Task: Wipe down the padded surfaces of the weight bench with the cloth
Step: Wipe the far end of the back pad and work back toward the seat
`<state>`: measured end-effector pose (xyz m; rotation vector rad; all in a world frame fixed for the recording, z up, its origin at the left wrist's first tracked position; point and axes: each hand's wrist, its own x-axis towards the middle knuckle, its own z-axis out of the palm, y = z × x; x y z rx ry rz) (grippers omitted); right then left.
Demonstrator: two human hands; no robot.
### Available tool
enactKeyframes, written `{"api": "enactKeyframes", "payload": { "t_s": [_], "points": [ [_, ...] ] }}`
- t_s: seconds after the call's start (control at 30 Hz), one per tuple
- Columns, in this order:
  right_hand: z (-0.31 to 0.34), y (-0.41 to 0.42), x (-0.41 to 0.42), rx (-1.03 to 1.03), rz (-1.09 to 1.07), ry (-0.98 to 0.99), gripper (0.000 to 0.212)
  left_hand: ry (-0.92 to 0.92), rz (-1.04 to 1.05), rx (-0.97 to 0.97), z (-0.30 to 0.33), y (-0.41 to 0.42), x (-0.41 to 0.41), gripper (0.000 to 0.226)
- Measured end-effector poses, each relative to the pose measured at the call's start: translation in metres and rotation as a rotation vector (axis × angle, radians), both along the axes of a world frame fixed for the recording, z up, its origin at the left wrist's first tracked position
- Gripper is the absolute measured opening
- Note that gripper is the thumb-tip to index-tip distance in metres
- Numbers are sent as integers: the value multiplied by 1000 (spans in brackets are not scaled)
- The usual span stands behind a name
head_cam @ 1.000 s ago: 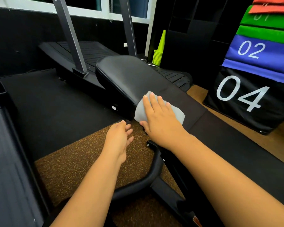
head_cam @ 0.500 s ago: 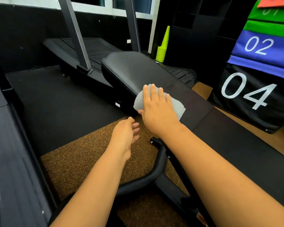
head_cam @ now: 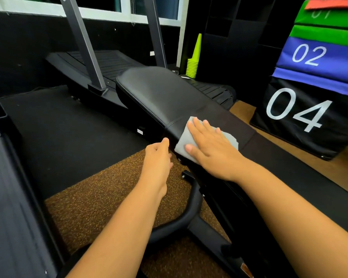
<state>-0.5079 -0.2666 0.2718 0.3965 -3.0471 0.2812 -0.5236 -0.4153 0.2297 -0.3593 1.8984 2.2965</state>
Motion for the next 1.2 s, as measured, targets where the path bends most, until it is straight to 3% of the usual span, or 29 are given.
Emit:
{"api": "enactKeyframes", "payload": {
  "t_s": [0.07,0.17,0.3,0.5,0.8,1.03,1.1,1.2],
  "points": [
    [5,4,-21,-78,-30,-40,59,28,13,-14,5,3,-3,22],
    [12,14,-51,-143,-120,-61,57,-18,39,4,14,9,-6,64],
    [12,8,-49,-107,-115,-44,59,-14,83,-35,20,19,-6,78],
    [3,16,-31,-217,23,-49,56,49,82,-183,16,32,-5,73],
    [16,40,-88,-97,-257,-41,57,28,23,-286,23,26,-7,67],
    [-6,22,-2,-100,37,7,60,83,79,-300,21,29,-3,66],
    [-7,32,5,-109,57,-1,60,185,161,-361,20,29,0,74],
    [-3,44,-9,-139,19,-71,58,508,260,-672,16,24,1,70]
  ]
}}
